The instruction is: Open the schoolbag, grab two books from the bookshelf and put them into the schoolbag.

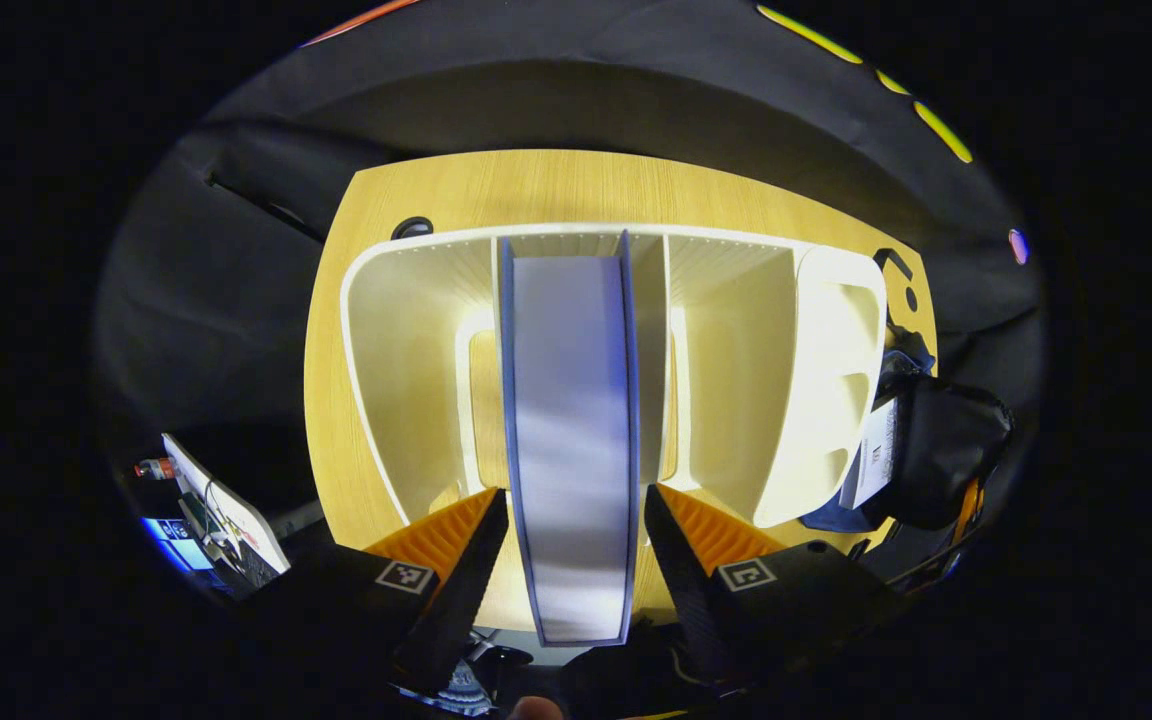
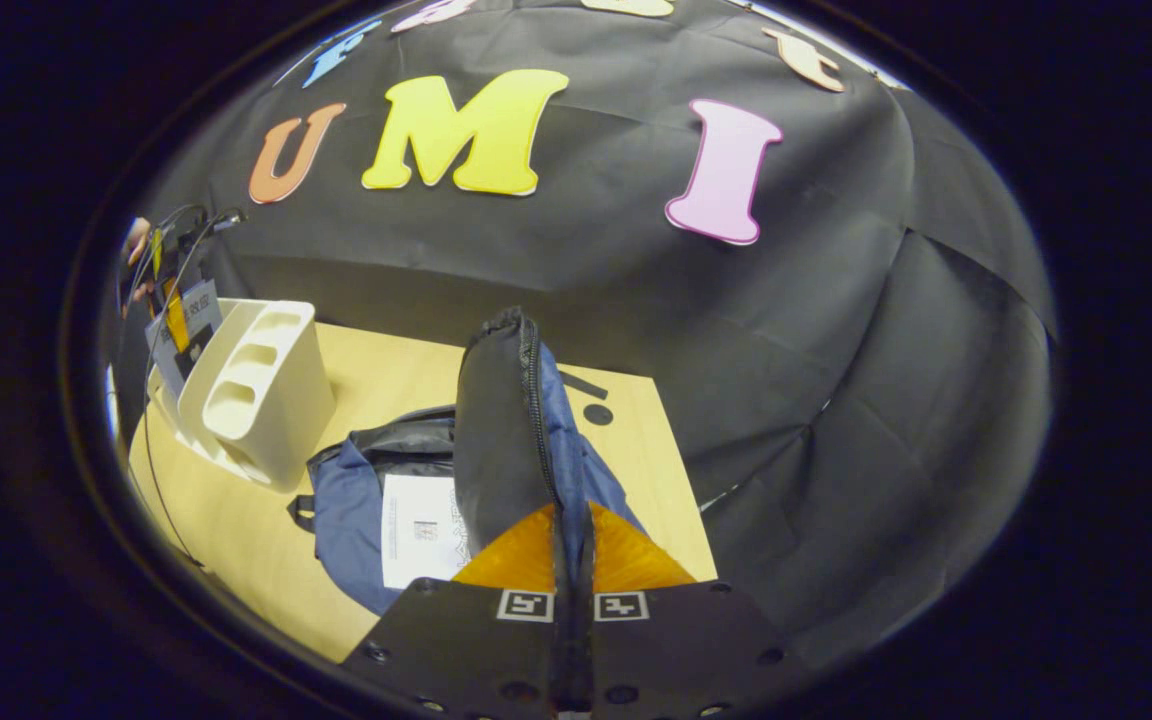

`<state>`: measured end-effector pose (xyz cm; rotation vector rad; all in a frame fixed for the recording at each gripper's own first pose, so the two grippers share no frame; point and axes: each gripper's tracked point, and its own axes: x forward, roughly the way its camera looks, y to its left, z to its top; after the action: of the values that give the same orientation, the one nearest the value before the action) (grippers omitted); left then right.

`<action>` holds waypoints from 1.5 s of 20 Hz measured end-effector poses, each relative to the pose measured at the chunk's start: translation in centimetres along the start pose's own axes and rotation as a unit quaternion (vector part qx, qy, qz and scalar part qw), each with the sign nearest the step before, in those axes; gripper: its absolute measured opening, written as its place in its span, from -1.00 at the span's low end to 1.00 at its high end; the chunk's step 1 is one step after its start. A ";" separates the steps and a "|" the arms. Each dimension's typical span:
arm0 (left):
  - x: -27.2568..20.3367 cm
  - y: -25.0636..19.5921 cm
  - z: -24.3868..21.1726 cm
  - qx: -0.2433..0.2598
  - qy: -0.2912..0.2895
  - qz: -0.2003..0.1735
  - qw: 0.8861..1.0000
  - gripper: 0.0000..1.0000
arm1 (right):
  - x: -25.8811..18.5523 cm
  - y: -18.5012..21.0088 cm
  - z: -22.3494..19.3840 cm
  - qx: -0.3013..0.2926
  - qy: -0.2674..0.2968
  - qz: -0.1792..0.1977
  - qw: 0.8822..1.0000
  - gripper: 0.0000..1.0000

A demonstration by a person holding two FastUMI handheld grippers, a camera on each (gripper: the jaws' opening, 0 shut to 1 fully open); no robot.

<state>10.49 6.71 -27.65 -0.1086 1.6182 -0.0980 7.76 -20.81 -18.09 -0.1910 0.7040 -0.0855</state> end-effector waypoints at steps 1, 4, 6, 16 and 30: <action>0.2 0.2 0.0 0.004 -0.001 0.008 1.000 0.65 | 0.1 0.0 0.0 0.000 0.000 0.000 1.000 -1.00; 0.4 0.6 0.1 0.009 0.003 0.028 1.000 0.35 | 0.1 -0.3 -0.2 0.002 -0.001 0.002 1.000 -1.00; 0.4 0.5 0.0 0.004 0.004 0.032 0.999 0.15 | 0.0 -0.4 -0.3 0.003 -0.004 0.003 1.000 -1.00; -9.2 0.2 -2.5 0.041 -0.088 0.039 0.995 -0.15 | 0.3 -0.9 -0.8 0.008 -0.006 0.015 1.000 -1.00; -21.4 -12.4 -8.1 -0.100 -0.247 -0.256 0.929 -0.20 | -0.3 -1.8 -1.2 0.030 -0.007 0.028 0.999 -1.00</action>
<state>3.61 -2.84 -4.42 -0.6649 1.0583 -0.2844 6.67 -22.75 -18.43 -0.1142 0.6906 -0.0526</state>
